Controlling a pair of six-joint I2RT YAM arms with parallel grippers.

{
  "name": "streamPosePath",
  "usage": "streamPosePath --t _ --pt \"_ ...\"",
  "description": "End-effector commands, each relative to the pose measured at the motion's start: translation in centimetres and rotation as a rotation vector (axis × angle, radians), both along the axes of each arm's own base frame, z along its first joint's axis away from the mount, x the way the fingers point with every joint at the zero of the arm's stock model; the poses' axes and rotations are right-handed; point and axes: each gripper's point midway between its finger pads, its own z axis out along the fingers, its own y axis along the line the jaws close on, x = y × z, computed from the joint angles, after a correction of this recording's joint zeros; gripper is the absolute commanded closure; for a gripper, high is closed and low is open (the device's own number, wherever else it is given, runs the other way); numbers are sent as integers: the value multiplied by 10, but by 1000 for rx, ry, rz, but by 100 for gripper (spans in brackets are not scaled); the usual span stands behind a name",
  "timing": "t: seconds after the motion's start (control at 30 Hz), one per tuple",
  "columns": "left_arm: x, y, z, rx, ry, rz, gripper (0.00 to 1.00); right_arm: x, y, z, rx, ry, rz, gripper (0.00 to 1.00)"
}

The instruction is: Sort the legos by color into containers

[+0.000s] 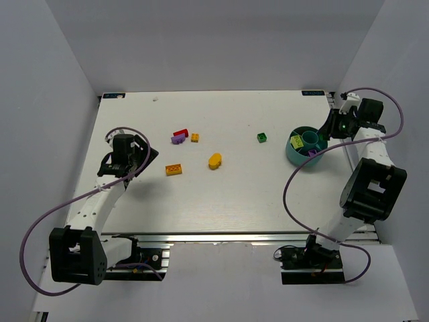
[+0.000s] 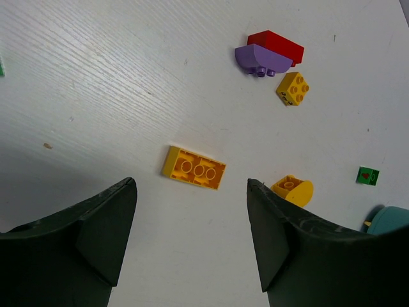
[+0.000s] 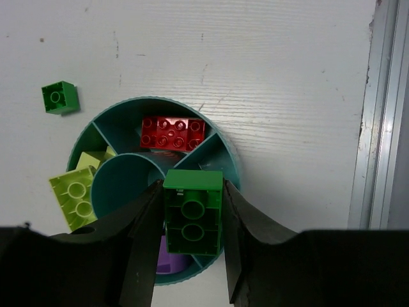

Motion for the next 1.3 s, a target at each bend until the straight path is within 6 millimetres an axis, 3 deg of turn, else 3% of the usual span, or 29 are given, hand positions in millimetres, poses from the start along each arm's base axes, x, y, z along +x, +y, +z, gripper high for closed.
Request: streamPosePath --t 0.0,0.2,0.4,0.5,0.63,0.67,0.7,0.83,0.9,0.97,1.07,1.1,1.2,1.23,1.27 --pt "-2 3 7 -2 -24 8 21 17 -11 15 -17 -43 -28 87" --pt "-1 6 11 11 -22 15 21 20 -10 1 6 -13 -14 75" --pt "4 11 17 40 -16 13 21 19 -8 -5 15 3 -5 38" --pt "7 21 20 80 2 20 20 18 -9 -1 20 -5 -5 34" --pt "4 42 18 150 80 35 20 21 -14 20 18 -43 7 27" --pt "3 57 17 166 98 73 20 26 -13 35 -13 -88 53 23" --pt "1 64 17 189 128 75 20 25 -11 46 -32 -111 86 11" --pt "-6 99 11 269 222 136 25 28 4 101 -136 -332 272 11" --pt "-9 121 7 312 265 177 32 16 29 119 -143 -454 414 10" --pt "-10 138 -1 337 313 208 37 8 53 133 -137 -543 523 13" --pt "-5 155 -12 381 356 232 39 -1 79 135 -97 -562 622 37" --pt "-3 160 -14 398 365 237 38 -4 83 131 -72 -551 627 54" --pt "10 164 -24 408 378 230 31 -7 93 132 -42 -556 643 85" --pt "13 166 -26 417 377 229 30 -8 94 130 -25 -543 638 93" --pt "15 168 -31 430 394 221 28 -10 97 128 -9 -536 646 89"
